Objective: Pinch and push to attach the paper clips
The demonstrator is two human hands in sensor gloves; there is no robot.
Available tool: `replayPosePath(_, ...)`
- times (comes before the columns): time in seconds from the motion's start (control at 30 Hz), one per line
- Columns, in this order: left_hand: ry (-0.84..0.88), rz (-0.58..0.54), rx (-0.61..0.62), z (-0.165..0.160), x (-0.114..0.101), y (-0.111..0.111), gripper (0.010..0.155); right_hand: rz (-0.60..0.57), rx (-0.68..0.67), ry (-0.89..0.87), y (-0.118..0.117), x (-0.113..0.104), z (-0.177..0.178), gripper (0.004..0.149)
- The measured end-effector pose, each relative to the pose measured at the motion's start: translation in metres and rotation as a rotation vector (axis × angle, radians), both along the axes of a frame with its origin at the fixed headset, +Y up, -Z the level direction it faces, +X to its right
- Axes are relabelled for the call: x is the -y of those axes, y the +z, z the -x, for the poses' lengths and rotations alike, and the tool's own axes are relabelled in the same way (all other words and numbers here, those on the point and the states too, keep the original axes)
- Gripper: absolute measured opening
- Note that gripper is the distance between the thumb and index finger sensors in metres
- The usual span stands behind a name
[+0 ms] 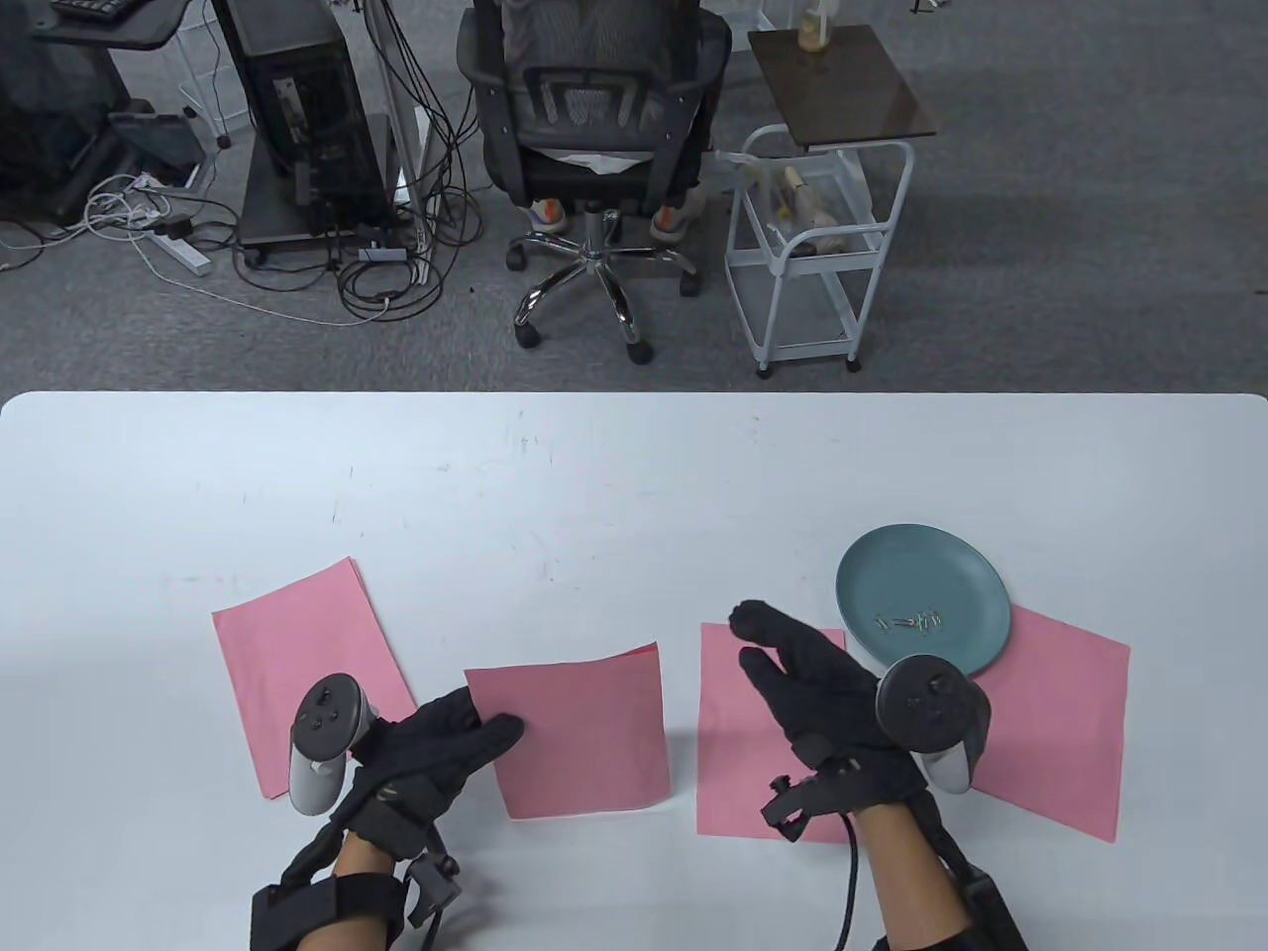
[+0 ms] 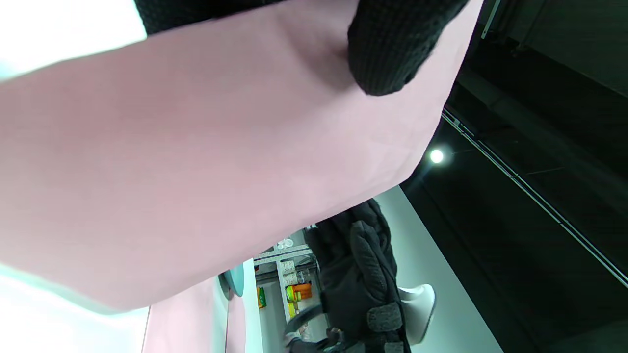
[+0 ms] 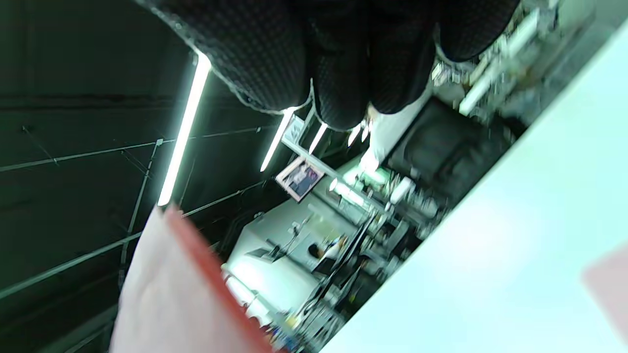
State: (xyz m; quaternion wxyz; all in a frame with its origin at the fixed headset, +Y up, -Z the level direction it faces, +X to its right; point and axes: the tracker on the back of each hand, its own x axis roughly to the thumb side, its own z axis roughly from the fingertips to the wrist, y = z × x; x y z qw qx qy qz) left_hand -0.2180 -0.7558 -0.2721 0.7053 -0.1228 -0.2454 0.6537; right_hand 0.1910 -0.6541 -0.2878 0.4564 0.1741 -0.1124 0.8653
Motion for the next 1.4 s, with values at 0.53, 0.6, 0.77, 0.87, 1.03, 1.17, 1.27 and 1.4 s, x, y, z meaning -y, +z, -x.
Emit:
replayPosePath(0.53, -0.003, 0.007, -0.014, 0.003, 0.001, -0.001, 0.042, 0.102, 0.43, 0.475, -0.049, -0.007, -0.085, 0.051)
replayPosePath(0.6, -0.006, 0.009, -0.015, 0.003, 0.001, -0.001, 0.042, 0.161, 0.432, 0.514, -0.059, 0.006, -0.087, 0.052)
replayPosePath(0.77, -0.01, 0.007, -0.019, 0.003, 0.001, -0.001, 0.042, 0.298, 0.423, 0.698, -0.082, 0.044, -0.084, 0.052)
replayPosePath(0.87, -0.011, 0.008, -0.02, 0.003, 0.002, -0.001, 0.042, 0.342, 0.423, 0.77, -0.09, 0.057, -0.082, 0.052)
replayPosePath(1.03, -0.016, 0.011, -0.018, 0.003, 0.002, -0.001, 0.042, 0.412, 0.424, 0.826, -0.1, 0.073, -0.08, 0.05)
replayPosePath(1.17, -0.017, 0.008, -0.015, 0.003, 0.002, -0.001, 0.042, 0.433, 0.425, 0.852, -0.104, 0.083, -0.078, 0.049)
replayPosePath(1.27, -0.024, 0.01, -0.009, 0.002, 0.002, -0.001, 0.042, 0.443, 0.419, 0.86, -0.107, 0.088, -0.076, 0.047)
replayPosePath(1.4, -0.029, 0.01, -0.01, 0.002, 0.002, -0.001, 0.042, 0.435, 0.434, 0.882, -0.108, 0.091, -0.073, 0.044)
